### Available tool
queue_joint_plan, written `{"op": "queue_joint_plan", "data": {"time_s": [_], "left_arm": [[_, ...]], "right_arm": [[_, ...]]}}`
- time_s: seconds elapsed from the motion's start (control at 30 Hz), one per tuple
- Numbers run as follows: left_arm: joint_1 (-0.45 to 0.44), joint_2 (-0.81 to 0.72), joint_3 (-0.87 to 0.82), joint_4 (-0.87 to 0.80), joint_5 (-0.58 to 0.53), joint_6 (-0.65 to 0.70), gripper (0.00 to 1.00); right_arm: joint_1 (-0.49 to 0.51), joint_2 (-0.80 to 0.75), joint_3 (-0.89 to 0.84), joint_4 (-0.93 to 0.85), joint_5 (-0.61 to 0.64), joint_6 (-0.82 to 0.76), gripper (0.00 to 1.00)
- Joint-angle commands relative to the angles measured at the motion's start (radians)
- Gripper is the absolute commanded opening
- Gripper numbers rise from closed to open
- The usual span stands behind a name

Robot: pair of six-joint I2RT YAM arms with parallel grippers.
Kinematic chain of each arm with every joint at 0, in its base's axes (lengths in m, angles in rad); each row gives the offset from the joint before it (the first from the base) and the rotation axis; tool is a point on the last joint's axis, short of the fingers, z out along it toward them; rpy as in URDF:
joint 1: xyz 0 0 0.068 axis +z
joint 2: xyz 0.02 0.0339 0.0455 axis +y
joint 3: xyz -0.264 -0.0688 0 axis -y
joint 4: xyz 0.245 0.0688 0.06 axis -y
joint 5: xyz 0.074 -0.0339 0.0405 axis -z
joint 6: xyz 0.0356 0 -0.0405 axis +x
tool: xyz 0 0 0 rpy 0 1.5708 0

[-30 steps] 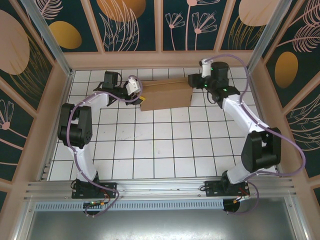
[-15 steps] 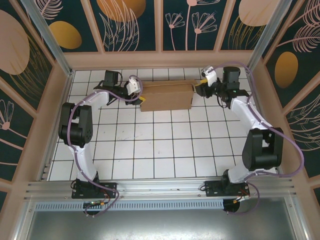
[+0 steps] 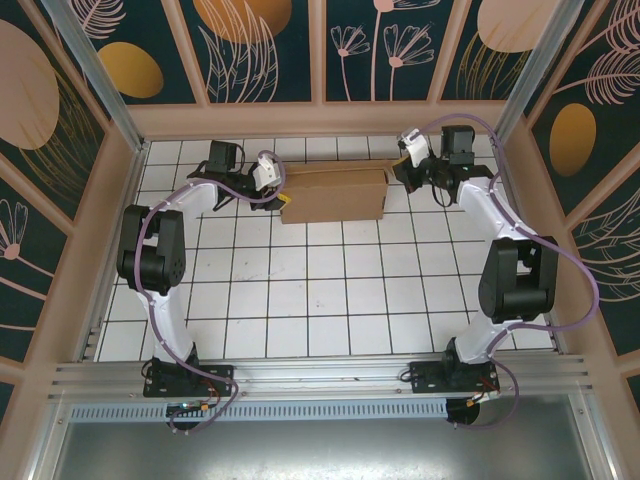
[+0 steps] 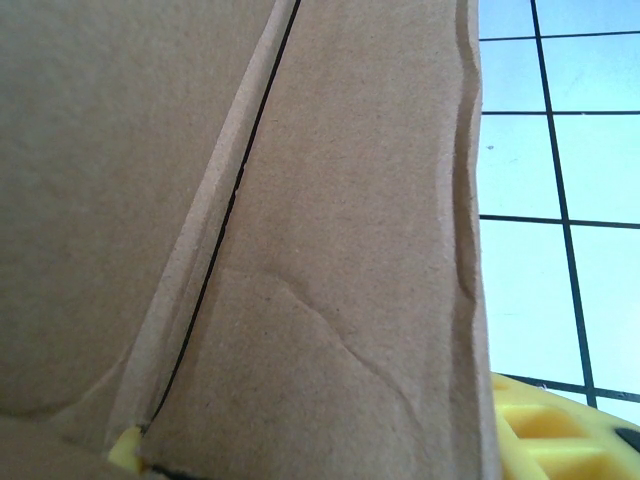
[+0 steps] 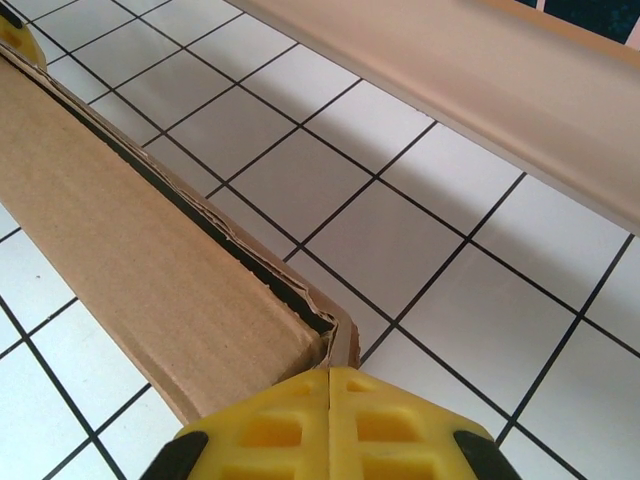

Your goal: Fold the paper box

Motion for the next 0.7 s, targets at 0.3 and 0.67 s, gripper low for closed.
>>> {"op": "queue_joint_plan", "data": {"time_s": [0.3, 0.67], "left_arm": [[-0.004, 0.018, -0.02, 0.023, 0.0, -0.034, 0.46], [-0.004, 0.014, -0.023, 0.017, -0.011, -0.023, 0.45]], "right_arm": [[0.107, 0.001, 0.047, 0.112, 0.278, 0.391, 0.0], [0.124, 0.075, 0.176, 0.028, 0.342, 0.555, 0.0]]}}
